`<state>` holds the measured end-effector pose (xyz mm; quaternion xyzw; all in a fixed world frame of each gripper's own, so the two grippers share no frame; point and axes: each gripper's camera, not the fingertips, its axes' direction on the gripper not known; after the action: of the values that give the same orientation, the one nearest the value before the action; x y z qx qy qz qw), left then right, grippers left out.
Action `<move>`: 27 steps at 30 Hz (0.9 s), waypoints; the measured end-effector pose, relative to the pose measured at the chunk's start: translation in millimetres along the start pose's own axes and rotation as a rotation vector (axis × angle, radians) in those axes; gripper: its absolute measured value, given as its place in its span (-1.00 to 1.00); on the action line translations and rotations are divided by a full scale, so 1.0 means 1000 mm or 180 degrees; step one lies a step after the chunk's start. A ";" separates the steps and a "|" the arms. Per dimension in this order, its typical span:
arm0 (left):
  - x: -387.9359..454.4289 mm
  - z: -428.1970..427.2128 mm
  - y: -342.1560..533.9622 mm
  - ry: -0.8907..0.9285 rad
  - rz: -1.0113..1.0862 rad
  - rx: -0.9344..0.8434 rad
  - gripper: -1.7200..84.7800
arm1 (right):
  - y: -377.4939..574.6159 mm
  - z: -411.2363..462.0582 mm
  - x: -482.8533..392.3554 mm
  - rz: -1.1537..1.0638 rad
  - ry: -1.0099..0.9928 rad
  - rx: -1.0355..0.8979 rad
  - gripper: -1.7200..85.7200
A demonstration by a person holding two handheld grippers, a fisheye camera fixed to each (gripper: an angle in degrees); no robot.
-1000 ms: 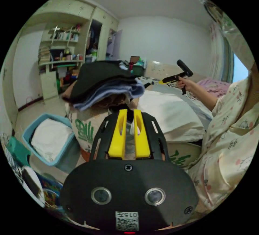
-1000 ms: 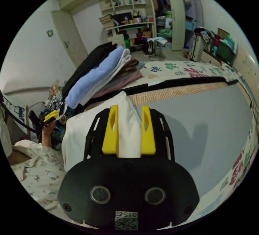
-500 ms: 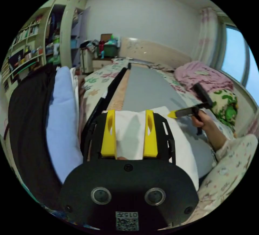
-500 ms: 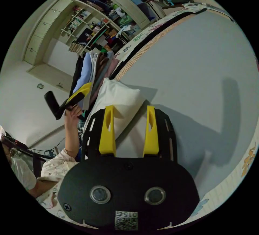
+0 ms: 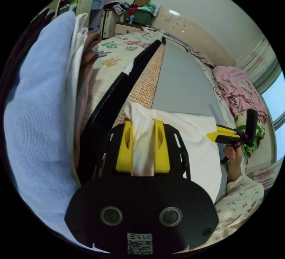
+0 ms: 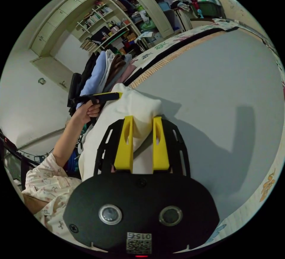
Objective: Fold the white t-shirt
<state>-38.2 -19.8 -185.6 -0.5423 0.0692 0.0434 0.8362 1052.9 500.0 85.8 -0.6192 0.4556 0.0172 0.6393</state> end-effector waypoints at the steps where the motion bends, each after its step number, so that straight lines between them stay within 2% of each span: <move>1: 0.001 -0.001 0.001 0.0039 0.0034 0.0002 -0.77 | 0.013 0.000 0.001 -0.0058 0.0025 0.0071 -0.76; 4: 0.005 -0.015 0.007 0.0046 0.0158 0.0061 -0.81 | 0.052 -0.001 -0.001 -0.0282 0.0102 0.0279 -0.77; 7: 0.018 -0.060 0.034 0.0080 0.0351 0.0511 -0.84 | 0.096 -0.009 -0.001 -0.0529 0.0084 0.0490 -0.78; 11: 0.061 -0.173 0.117 -0.0049 0.0791 0.1523 -0.85 | 0.166 -0.041 -0.007 -0.0926 -0.0155 0.0858 -0.79; 15: 0.058 -0.317 0.217 0.0161 0.0836 0.2538 -0.85 | 0.227 -0.069 -0.035 -0.1447 -0.0367 0.1205 -0.79; 17: 0.054 -0.376 0.262 0.0170 0.0901 0.2912 -0.85 | 0.255 -0.077 -0.064 -0.1854 -0.0718 0.1347 -0.79; 21: 0.048 -0.502 0.351 -0.0102 0.1039 0.3643 -0.86 | 0.286 -0.058 -0.118 -0.2433 -0.0864 0.1506 -0.79; 23: 0.044 -0.550 0.375 -0.0279 0.1074 0.3861 -0.86 | 0.298 -0.032 -0.143 -0.2702 -0.0912 0.1622 -0.79; 27: 0.026 -0.644 0.396 -0.0800 0.1123 0.4072 -0.86 | 0.289 0.027 -0.161 -0.2796 -0.0953 0.1728 -0.79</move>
<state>-115.6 -446.8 -805.3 0.0882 0.0710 0.1924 0.9748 804.7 676.5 -46.5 -0.5547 0.0456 -0.2822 0.7814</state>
